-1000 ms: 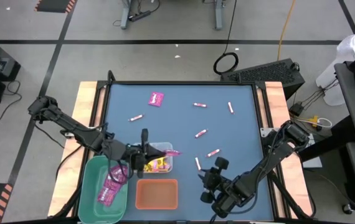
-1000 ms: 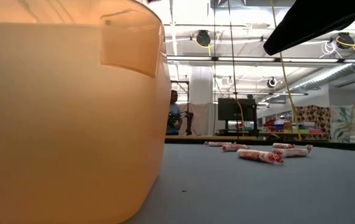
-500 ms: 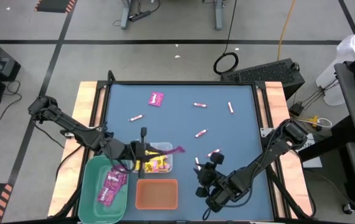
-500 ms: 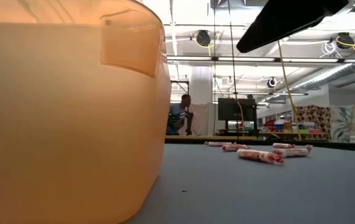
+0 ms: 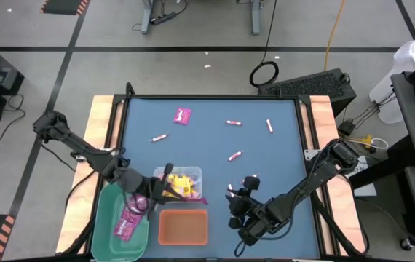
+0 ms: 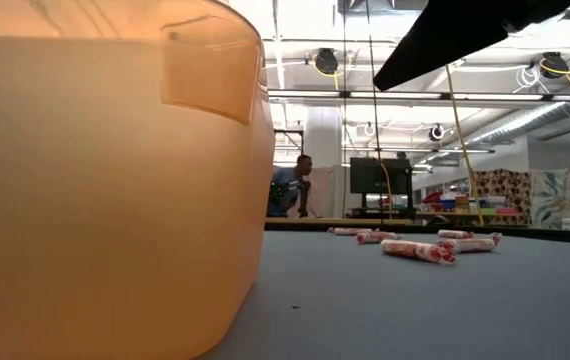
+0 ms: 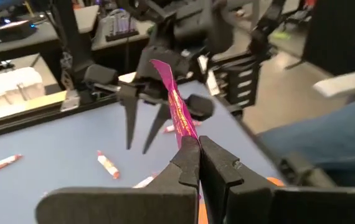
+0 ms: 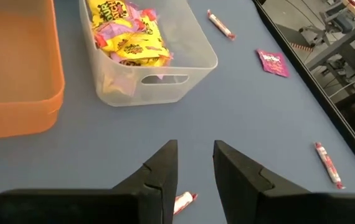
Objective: Sort candy
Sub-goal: Put the purple candy into the green bin
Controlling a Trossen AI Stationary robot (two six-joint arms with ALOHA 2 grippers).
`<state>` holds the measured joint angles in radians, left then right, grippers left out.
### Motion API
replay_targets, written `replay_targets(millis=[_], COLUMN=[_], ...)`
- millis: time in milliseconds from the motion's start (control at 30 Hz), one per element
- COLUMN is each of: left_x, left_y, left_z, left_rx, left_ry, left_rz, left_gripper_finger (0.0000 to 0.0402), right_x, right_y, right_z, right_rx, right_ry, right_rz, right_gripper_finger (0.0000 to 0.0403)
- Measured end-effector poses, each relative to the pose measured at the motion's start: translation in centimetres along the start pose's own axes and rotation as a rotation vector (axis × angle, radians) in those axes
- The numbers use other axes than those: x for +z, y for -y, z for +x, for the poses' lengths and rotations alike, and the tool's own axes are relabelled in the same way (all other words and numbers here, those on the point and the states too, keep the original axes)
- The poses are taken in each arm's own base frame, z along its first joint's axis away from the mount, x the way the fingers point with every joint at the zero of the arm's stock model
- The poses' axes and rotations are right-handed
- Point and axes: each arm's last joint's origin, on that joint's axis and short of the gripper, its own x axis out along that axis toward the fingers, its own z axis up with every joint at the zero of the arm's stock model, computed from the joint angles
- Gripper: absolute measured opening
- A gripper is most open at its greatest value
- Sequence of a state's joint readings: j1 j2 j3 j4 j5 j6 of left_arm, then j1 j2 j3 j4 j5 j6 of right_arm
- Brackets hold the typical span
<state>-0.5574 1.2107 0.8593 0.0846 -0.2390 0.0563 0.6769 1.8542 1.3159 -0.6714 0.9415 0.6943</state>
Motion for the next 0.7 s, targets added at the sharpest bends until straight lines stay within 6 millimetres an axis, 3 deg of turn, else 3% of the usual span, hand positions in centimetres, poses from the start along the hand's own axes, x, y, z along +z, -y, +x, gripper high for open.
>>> replay_targets(millis=[100,267,367,567,700], left_x=[0.7,0.5,0.3,-1.6,-3.1], left_y=[0.8,2.4,3.0,4.5,5.6], left_z=[-1.5,-4.5,-6.6,-9.5,-10.8], left_rx=[-0.025,-0.094,-0.152,-0.271,-0.254], left_ry=[-0.006,-0.087,-0.146,-0.409,-0.607], left_rz=[-0.059,-0.066,-0.161,-0.372,-0.458], left_gripper_finger=[0.0004,0.0004,0.0004,0.0004,0.0004], right_x=[-0.1,-0.3,-0.4,-0.5,-0.4], right_y=[0.0,-0.2,-0.3,-0.4,-0.4], right_z=[0.0,-0.3,-0.6,-0.7,-0.7], right_rx=[0.000,0.025,0.033,0.037,0.036], right_ry=[-0.004,-0.022,-0.019,-0.015,-0.013], right_rz=[-0.006,-0.023,-0.036,-0.089,-0.133], right_gripper_finger=[0.0093,0.0093,0.0093,0.0093,0.0093])
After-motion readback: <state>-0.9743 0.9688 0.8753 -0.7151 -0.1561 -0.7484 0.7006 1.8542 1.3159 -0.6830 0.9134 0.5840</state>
